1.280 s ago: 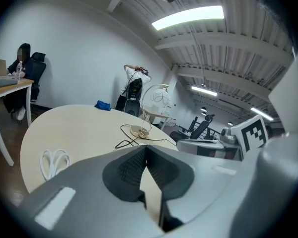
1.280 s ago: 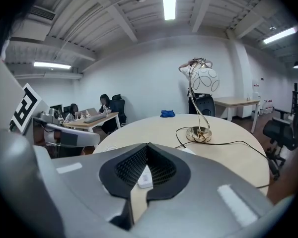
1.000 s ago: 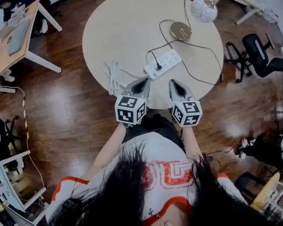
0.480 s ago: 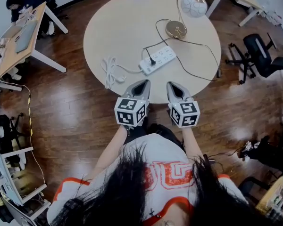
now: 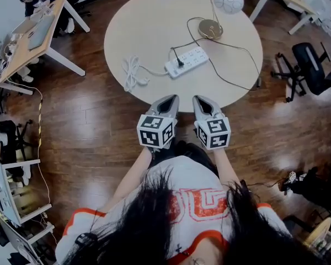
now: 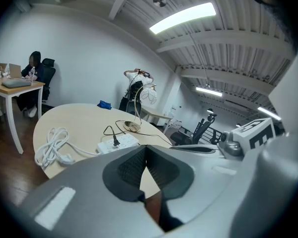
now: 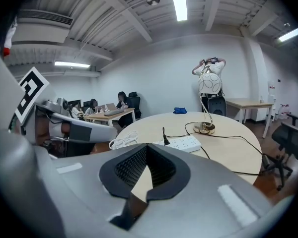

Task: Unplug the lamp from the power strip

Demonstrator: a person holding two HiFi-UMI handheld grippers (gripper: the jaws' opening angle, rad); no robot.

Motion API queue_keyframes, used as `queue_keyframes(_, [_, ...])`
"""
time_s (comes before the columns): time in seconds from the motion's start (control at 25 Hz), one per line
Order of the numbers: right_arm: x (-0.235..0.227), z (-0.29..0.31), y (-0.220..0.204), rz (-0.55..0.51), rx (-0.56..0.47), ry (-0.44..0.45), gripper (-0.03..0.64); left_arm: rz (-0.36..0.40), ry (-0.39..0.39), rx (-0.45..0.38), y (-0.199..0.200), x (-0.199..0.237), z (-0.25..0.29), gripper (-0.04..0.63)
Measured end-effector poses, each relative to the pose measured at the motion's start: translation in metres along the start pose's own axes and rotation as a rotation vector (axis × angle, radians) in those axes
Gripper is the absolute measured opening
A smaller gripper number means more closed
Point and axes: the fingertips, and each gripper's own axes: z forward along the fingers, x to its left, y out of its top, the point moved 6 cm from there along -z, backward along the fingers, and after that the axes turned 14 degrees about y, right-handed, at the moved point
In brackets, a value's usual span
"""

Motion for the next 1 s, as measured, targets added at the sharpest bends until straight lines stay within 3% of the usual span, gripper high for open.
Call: queue_keyframes(1.0, [0.003,-0.006,-0.022,0.019,0.063,0.027,0.000,0.006,0.016,0.048,-0.028,-0.008,-0.005,0.002])
